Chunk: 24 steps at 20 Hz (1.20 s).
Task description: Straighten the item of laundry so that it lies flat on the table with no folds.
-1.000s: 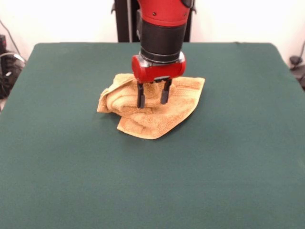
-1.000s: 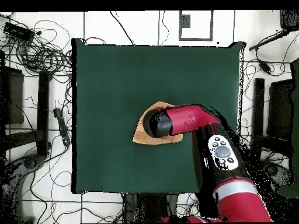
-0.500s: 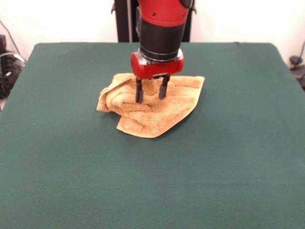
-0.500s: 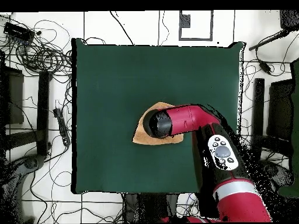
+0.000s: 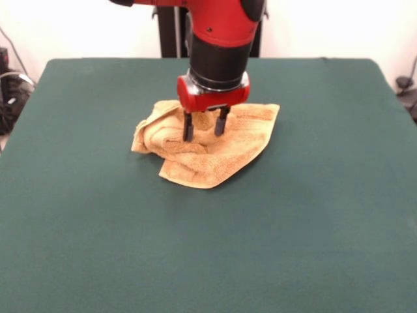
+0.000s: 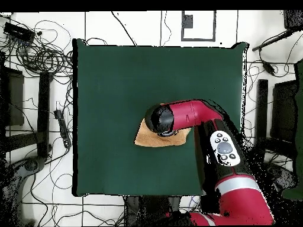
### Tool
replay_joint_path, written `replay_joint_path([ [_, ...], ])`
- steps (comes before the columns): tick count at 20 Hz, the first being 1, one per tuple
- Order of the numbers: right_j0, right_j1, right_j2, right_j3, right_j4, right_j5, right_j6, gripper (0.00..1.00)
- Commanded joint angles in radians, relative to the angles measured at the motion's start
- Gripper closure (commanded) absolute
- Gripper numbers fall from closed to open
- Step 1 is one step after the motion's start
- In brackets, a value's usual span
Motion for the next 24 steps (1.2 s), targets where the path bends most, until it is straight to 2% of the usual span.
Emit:
replay_joint_path([
  [1, 0.037, 0.121, 0.103, -0.094, 0.002, 0.199, -0.19, 0.0],
  [9, 0.037, 0.118, 0.11, -0.111, 0.019, 0.284, -0.192, 0.0],
  [17, 0.041, 0.119, 0.103, -0.113, 0.021, 0.282, -0.143, 0.0],
  [24, 0.04, 0.084, 0.082, -0.044, 0.028, 0.236, -0.076, 0.0],
])
